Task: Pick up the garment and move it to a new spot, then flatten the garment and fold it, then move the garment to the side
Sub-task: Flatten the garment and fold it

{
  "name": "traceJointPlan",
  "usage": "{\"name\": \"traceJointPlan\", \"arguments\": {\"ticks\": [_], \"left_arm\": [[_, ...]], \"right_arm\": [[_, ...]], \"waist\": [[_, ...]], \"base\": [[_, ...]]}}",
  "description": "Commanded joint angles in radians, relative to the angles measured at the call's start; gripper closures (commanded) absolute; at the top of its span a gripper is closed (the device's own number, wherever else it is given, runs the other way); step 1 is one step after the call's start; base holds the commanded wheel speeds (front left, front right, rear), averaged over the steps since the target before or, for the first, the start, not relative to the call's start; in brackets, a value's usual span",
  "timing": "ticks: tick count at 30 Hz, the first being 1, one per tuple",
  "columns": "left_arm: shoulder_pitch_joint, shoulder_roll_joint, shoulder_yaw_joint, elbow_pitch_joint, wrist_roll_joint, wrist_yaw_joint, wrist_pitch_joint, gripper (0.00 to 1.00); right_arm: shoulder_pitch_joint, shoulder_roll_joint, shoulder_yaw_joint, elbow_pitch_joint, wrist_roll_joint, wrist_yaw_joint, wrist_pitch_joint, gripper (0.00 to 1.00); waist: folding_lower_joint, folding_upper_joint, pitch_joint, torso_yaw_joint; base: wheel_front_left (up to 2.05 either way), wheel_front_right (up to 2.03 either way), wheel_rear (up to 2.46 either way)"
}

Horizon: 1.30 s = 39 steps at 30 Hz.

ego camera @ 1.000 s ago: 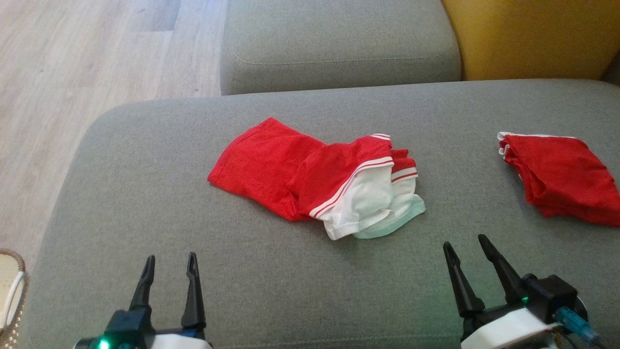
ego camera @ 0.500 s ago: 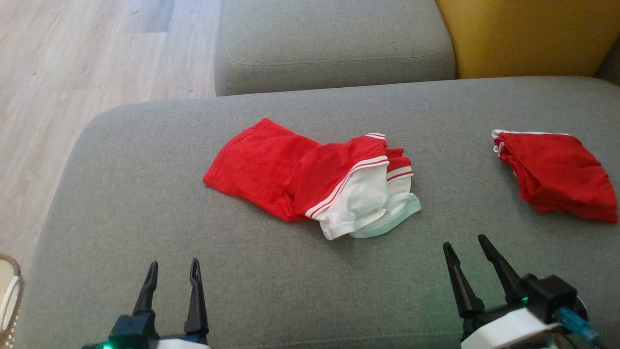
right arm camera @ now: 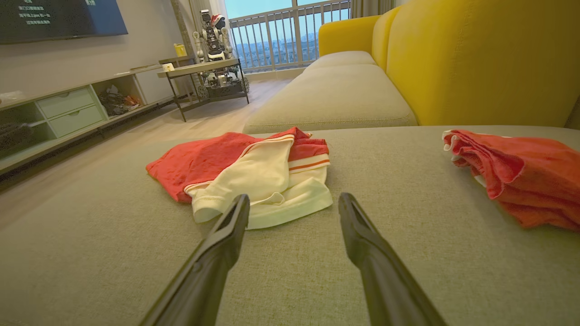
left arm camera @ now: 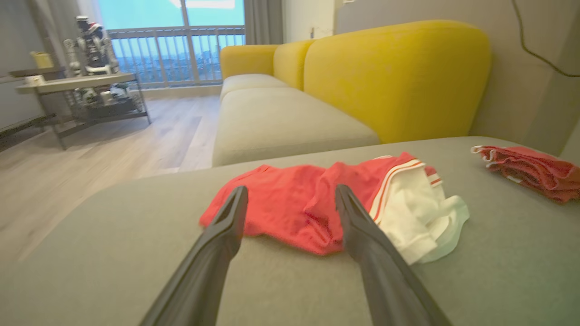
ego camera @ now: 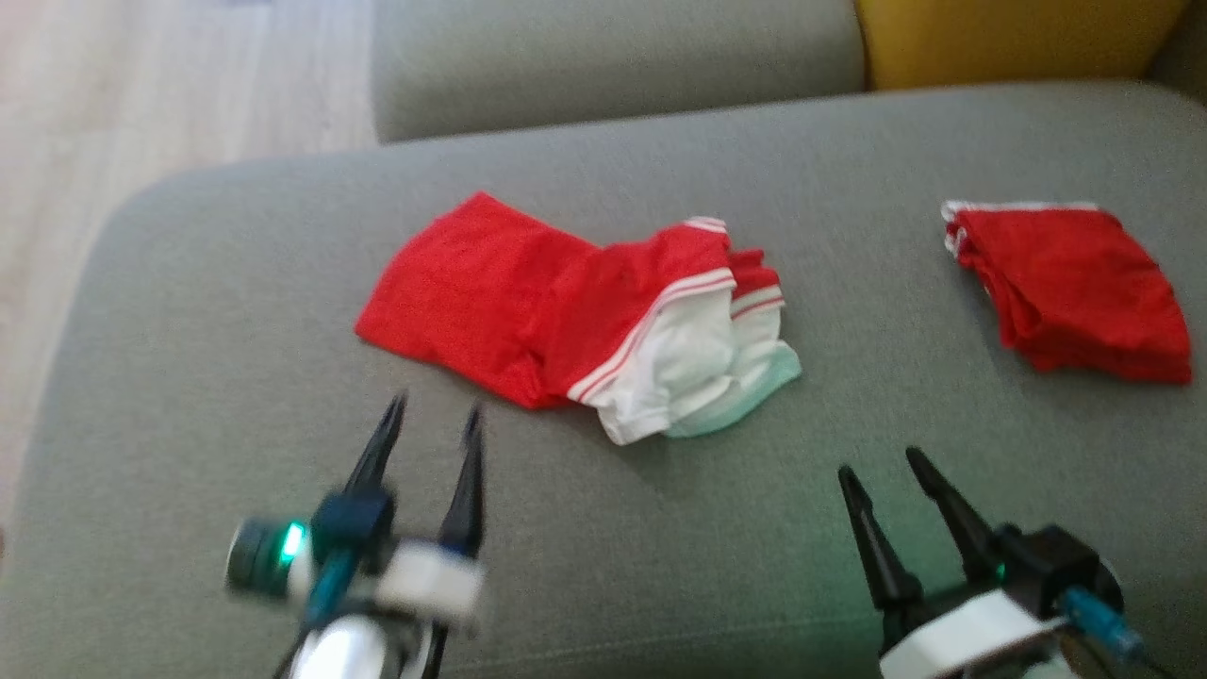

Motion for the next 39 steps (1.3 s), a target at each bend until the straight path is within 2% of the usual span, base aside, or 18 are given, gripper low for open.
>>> {"name": "traceJointPlan", "arguments": {"ticks": [1, 8, 18, 22, 26, 33, 39], "left_arm": [[-0.096, -0.002, 0.018, -0.019, 0.008, -0.006, -0.002, 0.0], [-0.457, -0.002, -0.095, 0.1, -0.011, -0.029, 0.129, 0.0], [-0.815, -0.002, -0.261, 0.269, -0.11, -0.004, 0.331, 0.0], [-0.897, -0.002, -0.314, 0.338, -0.139, 0.01, 0.384, 0.0], [-0.96, -0.002, -0.353, 0.43, -0.124, 0.02, 0.419, 0.0], [-0.988, 0.018, -0.37, 0.499, -0.105, 0.028, 0.458, 0.0], [-0.982, 0.038, -0.367, 0.492, -0.111, 0.041, 0.482, 0.0]], "right_arm": [[-0.069, -0.007, 0.025, -0.039, -0.008, 0.0, -0.006, 0.0], [-0.16, -0.007, 0.031, -0.062, -0.007, 0.0, -0.006, 0.0], [-0.248, -0.007, 0.041, -0.083, 0.03, 0.0, -0.006, 0.0], [-0.272, -0.007, 0.084, -0.145, 0.083, 0.0, -0.006, 0.0], [-0.28, -0.007, 0.117, -0.234, 0.129, 0.0, -0.006, 0.0], [-0.274, -0.007, 0.124, -0.267, 0.141, 0.0, -0.006, 0.0], [-0.269, -0.007, 0.116, -0.281, 0.142, 0.0, -0.006, 0.0]], "waist": [[-0.0001, 0.0, 0.052, -0.031], [-0.0001, 0.0, 0.215, -0.111], [-0.0001, 0.0, 0.355, -0.218], [-0.0001, 0.0, 0.377, -0.252], [-0.0001, 0.0, 0.391, -0.283], [-0.0001, 0.0, 0.391, -0.29], [-0.0001, 0.0, 0.389, -0.28]], "base": [[0.0, 0.0, 0.0], [0.0, 0.0, 0.0], [0.0, 0.0, 0.0], [0.0, 0.0, 0.0], [0.0, 0.0, 0.0], [0.0, 0.0, 0.0], [0.0, 0.0, 0.0]]}}
